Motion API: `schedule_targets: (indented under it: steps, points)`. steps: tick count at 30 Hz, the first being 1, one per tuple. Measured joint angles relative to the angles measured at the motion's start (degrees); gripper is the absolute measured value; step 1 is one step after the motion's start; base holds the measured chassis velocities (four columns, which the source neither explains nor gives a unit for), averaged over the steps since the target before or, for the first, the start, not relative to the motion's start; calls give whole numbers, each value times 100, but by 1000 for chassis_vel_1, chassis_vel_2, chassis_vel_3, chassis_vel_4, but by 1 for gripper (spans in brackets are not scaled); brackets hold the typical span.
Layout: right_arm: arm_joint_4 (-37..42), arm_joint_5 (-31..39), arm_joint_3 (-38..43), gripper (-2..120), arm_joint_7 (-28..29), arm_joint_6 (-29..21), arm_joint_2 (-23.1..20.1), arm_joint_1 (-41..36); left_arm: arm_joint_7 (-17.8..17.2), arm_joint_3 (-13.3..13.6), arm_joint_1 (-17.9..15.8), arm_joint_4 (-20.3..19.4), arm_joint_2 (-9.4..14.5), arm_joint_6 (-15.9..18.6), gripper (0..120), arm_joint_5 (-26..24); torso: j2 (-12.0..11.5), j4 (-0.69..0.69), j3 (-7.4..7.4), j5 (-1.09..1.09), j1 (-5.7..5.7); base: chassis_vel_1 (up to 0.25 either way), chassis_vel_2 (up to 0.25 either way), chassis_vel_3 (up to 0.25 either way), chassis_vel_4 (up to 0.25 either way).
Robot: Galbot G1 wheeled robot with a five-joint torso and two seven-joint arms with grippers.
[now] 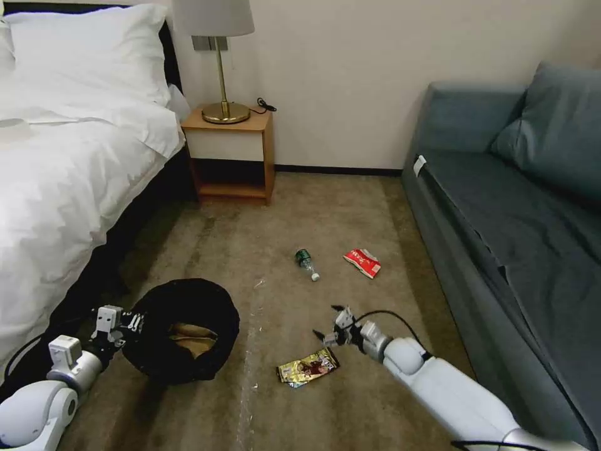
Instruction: Pick up the trash bin, then pick up the garbage on the floor and place it into the trash bin.
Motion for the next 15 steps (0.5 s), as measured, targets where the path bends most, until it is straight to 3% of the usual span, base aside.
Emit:
schedule_targets:
  steps: [4,15]
  points:
    - [-101,-299,80,100,-6,83,93,-485,40,0,15,-4,-35,-30,4,9,0,0,-1,0,0,0,0,0,0]
    - [-367,-490,212,100,-6,273,426,-672,60,80,-19,15,-48,-44,4,10,0,0,0,-2,0,0,0,0,0]
